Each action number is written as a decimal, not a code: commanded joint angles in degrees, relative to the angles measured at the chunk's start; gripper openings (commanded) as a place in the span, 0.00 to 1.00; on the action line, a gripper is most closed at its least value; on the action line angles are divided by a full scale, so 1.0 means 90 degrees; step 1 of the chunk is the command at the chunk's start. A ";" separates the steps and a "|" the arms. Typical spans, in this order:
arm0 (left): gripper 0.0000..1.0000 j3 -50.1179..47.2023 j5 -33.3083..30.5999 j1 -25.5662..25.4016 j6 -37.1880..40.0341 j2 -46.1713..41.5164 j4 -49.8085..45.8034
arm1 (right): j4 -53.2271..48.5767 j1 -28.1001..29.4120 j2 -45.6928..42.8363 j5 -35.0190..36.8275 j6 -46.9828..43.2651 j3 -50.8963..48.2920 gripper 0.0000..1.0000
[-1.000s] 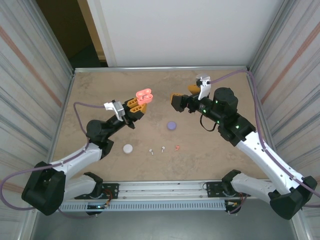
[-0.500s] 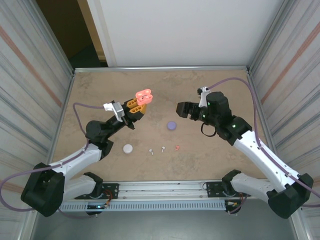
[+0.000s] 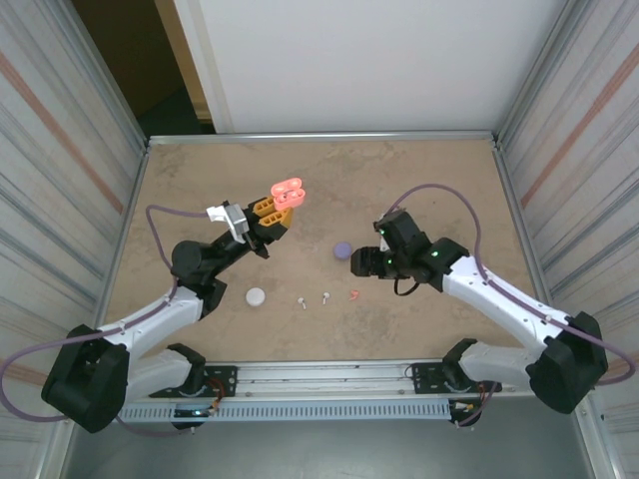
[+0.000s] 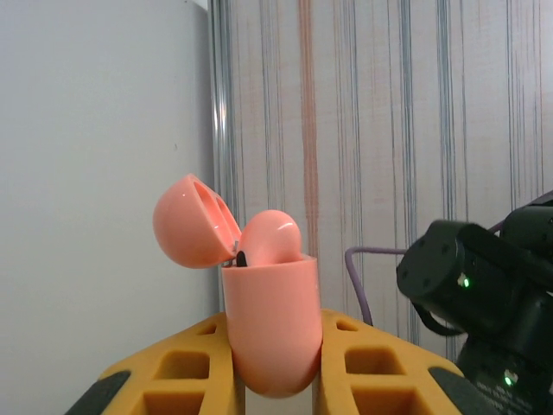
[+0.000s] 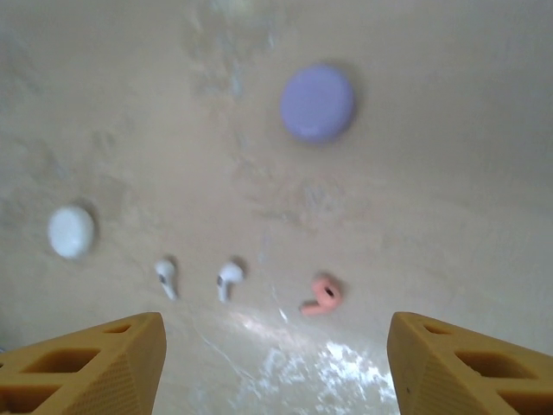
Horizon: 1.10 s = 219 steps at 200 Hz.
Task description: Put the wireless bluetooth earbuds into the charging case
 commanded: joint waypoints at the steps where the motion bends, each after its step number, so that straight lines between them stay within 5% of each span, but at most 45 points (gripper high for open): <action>1: 0.00 0.0034 -0.0050 -0.0073 0.0040 -0.0101 0.0261 | -0.0351 0.0208 0.0230 0.0413 0.0236 -0.0108 0.67; 116: 0.00 0.0055 -0.0033 -0.0087 0.0055 -0.0122 0.0239 | -0.0202 0.0866 0.2245 0.0826 0.0124 0.0307 0.63; 219: 0.00 0.0068 -0.0031 -0.0096 0.0062 -0.0109 0.0224 | -0.0307 0.0998 0.3052 0.1092 -0.0040 0.0695 0.62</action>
